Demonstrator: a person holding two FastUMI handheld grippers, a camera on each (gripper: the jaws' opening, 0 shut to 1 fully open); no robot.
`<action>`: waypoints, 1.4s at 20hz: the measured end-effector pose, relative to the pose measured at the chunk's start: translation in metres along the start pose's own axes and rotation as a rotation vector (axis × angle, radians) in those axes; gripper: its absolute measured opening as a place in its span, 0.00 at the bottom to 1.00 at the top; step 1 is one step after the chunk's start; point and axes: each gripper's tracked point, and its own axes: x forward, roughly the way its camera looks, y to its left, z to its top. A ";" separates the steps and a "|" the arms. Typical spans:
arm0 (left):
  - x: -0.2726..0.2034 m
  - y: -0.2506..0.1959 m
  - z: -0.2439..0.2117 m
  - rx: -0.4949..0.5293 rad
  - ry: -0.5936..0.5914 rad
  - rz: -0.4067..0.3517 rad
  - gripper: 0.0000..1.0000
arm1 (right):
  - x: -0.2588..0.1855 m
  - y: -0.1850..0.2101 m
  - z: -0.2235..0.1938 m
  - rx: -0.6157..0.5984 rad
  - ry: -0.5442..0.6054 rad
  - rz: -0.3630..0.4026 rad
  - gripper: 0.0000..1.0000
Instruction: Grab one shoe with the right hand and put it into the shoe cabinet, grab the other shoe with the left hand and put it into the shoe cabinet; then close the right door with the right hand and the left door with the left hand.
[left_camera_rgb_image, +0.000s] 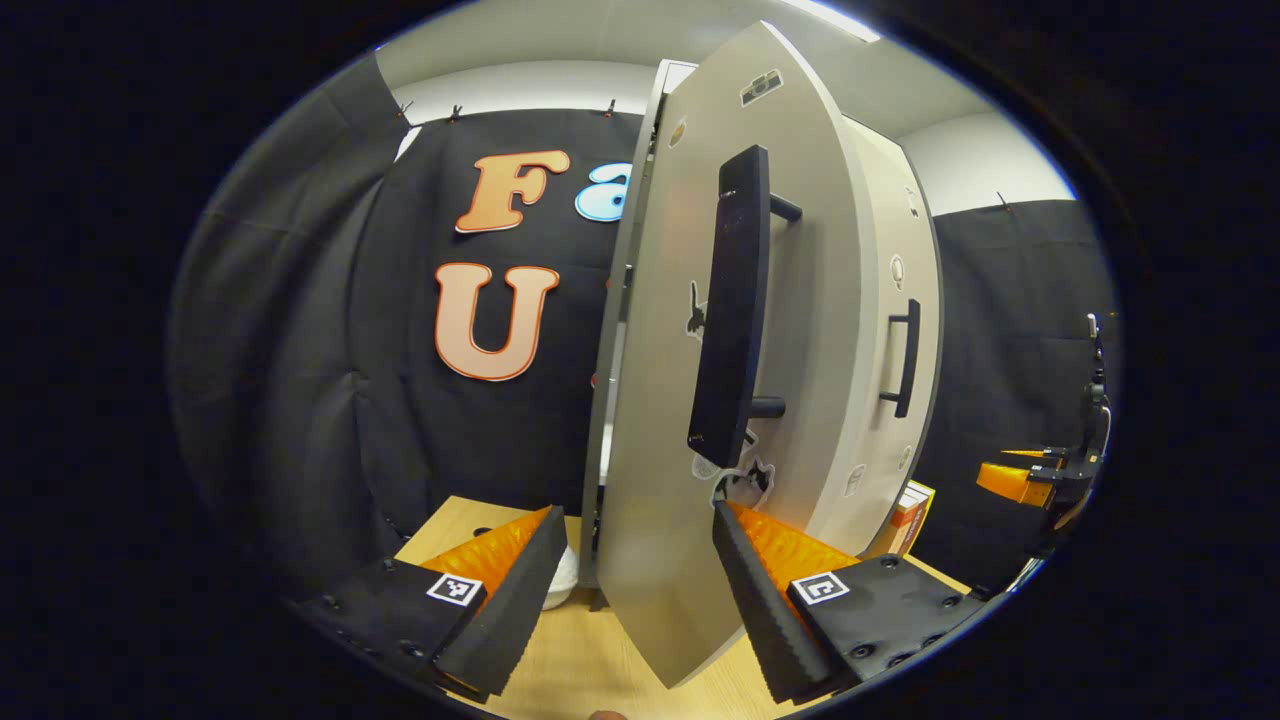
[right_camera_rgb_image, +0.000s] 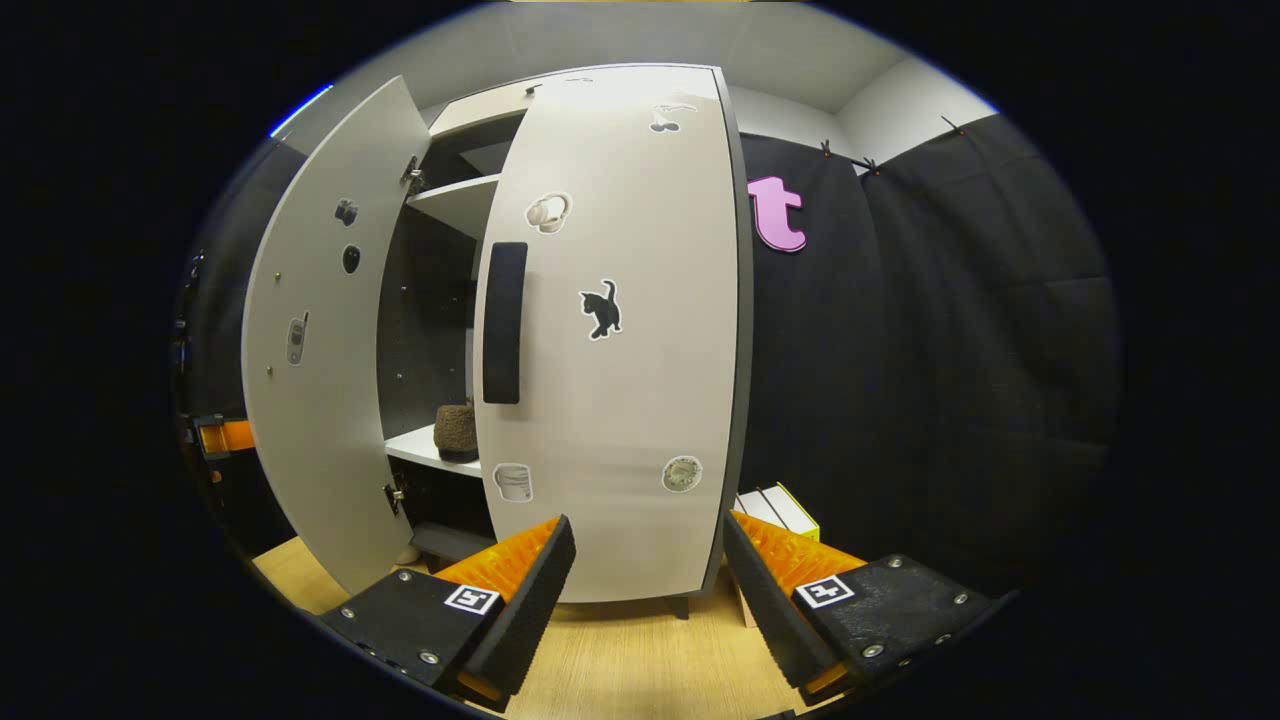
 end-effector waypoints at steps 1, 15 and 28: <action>0.005 -0.005 0.000 0.003 -0.002 -0.007 0.96 | -0.003 0.000 0.000 0.002 -0.003 0.004 0.92; 0.065 -0.039 -0.007 0.034 -0.001 -0.040 0.94 | -0.028 -0.032 -0.008 0.044 0.009 -0.077 0.92; 0.130 -0.061 -0.019 0.078 0.020 0.002 0.97 | -0.037 -0.057 -0.014 0.058 0.019 -0.155 0.93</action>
